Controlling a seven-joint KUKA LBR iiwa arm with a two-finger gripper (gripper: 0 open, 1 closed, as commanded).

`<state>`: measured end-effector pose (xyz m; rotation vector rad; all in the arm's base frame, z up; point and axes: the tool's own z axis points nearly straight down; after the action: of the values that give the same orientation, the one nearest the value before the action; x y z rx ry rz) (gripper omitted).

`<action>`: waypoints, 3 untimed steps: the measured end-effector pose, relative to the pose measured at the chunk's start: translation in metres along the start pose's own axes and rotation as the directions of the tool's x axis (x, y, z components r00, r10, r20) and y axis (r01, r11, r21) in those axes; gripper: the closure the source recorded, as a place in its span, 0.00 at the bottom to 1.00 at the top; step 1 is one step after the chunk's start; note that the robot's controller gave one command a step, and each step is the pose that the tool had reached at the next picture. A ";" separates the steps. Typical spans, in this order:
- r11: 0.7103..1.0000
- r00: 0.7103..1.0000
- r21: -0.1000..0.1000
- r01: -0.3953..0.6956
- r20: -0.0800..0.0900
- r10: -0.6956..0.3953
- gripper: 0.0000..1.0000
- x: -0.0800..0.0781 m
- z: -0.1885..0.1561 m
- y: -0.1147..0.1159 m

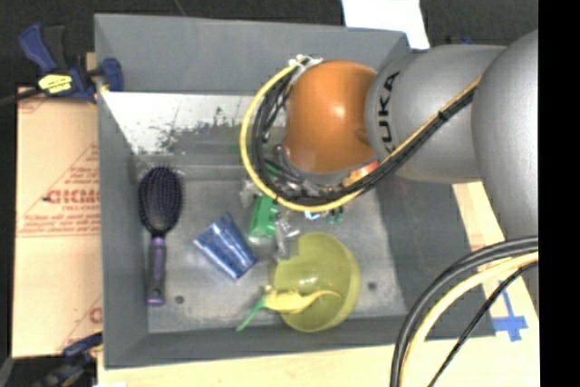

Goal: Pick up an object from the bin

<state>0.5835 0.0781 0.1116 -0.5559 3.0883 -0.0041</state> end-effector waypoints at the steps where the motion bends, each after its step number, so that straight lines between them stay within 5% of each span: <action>1: 0.964 0.964 -0.011 -0.266 0.003 0.267 0.00 0.038 0.030 0.119; 2: 0.999 0.999 0.010 0.046 0.013 -0.046 1.00 -0.017 0.041 -0.046; 3: 0.999 0.999 0.008 0.049 0.012 -0.049 1.00 -0.017 0.041 -0.042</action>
Offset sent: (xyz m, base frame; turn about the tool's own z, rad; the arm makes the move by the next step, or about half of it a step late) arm 0.0287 -0.0308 -0.0416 -0.0537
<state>0.6141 0.0442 0.0713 -0.6291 3.0611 -0.0123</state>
